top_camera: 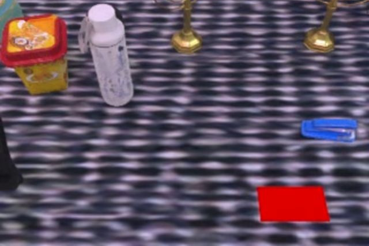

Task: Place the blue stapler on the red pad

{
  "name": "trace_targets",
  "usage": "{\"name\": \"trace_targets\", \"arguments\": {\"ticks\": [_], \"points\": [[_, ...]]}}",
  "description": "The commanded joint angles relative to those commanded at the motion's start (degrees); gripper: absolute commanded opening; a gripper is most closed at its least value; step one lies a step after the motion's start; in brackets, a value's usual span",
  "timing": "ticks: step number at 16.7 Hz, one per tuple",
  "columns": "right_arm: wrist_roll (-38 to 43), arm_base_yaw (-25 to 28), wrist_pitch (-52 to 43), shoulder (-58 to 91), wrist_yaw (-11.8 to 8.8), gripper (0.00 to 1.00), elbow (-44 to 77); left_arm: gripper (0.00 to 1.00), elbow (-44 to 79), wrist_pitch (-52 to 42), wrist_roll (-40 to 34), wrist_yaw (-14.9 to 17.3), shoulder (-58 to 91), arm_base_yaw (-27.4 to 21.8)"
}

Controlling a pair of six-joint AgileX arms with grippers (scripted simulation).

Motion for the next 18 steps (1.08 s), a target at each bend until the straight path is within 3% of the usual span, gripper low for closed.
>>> {"name": "trace_targets", "arguments": {"ticks": [4,8,18], "points": [[-1.37,0.28,-1.29,1.73,-0.08,1.00,1.68,1.00,0.00,0.00,0.00,0.00,0.00,0.00],[-9.00,1.50,-8.45,12.50,-0.19,1.00,11.86,1.00,0.00,0.00,0.00,0.00,0.00,0.00],[-42.18,6.21,-40.46,70.53,0.12,1.00,55.96,1.00,0.00,0.00,0.00,0.00,0.00,0.00]]}}
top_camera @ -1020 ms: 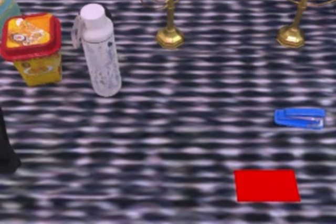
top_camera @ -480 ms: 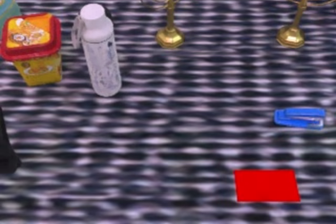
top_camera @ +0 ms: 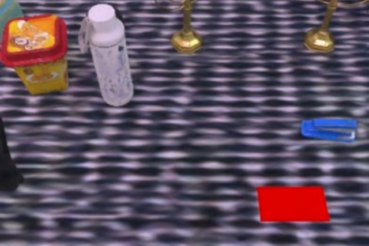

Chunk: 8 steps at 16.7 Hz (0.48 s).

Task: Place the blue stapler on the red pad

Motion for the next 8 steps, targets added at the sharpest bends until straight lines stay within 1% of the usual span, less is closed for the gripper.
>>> {"name": "trace_targets", "arguments": {"ticks": [4,8], "points": [[-12.75,1.93,-12.41,20.71,0.05,1.00,16.65,1.00,0.00,0.00,0.00,0.00,0.00,0.00],[-22.55,3.40,-21.56,37.18,-0.03,1.00,30.00,1.00,0.00,0.00,0.00,0.00,0.00,0.00]]}}
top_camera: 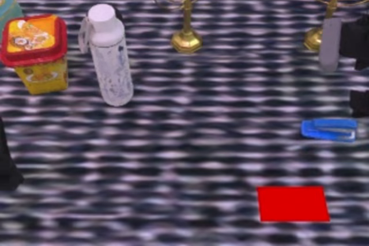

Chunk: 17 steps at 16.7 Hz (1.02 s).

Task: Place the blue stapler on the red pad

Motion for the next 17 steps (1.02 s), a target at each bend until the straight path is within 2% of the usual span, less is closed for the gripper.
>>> {"name": "trace_targets", "arguments": {"ticks": [4,11,14,17], "points": [[-5.51,0.81,-4.95,8.64,-0.09,1.00,7.73,1.00,0.00,0.00,0.00,0.00,0.00,0.00],[-6.20,0.63,-5.28,9.71,-0.10,1.00,8.47,1.00,0.00,0.00,0.00,0.00,0.00,0.00],[-6.23,0.87,-1.30,11.13,-0.10,1.00,5.66,1.00,0.00,0.00,0.00,0.00,0.00,0.00],[-6.08,0.96,6.51,13.80,-0.08,1.00,1.02,1.00,0.00,0.00,0.00,0.00,0.00,0.00]]}}
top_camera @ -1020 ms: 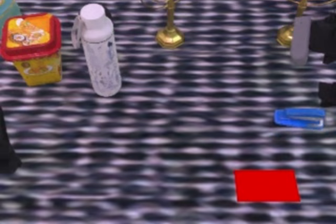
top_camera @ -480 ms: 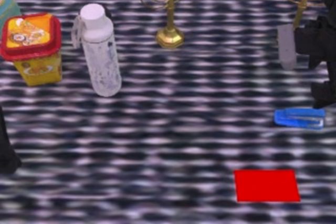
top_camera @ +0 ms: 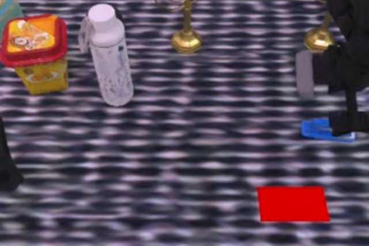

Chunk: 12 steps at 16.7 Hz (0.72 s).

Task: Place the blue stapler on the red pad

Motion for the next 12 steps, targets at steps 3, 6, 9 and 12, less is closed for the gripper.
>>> {"name": "trace_targets", "arguments": {"ticks": [3,6,9,12], "points": [[0.08,0.09,6.47,2.42,0.02,1.00,-4.10,1.00,0.00,0.00,0.00,0.00,0.00,0.00],[0.08,0.11,7.89,3.10,0.02,1.00,-5.13,1.00,0.00,0.00,0.00,0.00,0.00,0.00],[0.08,0.11,7.89,3.10,0.02,0.92,-5.13,1.00,0.00,0.00,0.00,0.00,0.00,0.00],[0.08,0.11,7.89,3.10,0.02,0.70,-5.13,1.00,0.00,0.00,0.00,0.00,0.00,0.00]]}}
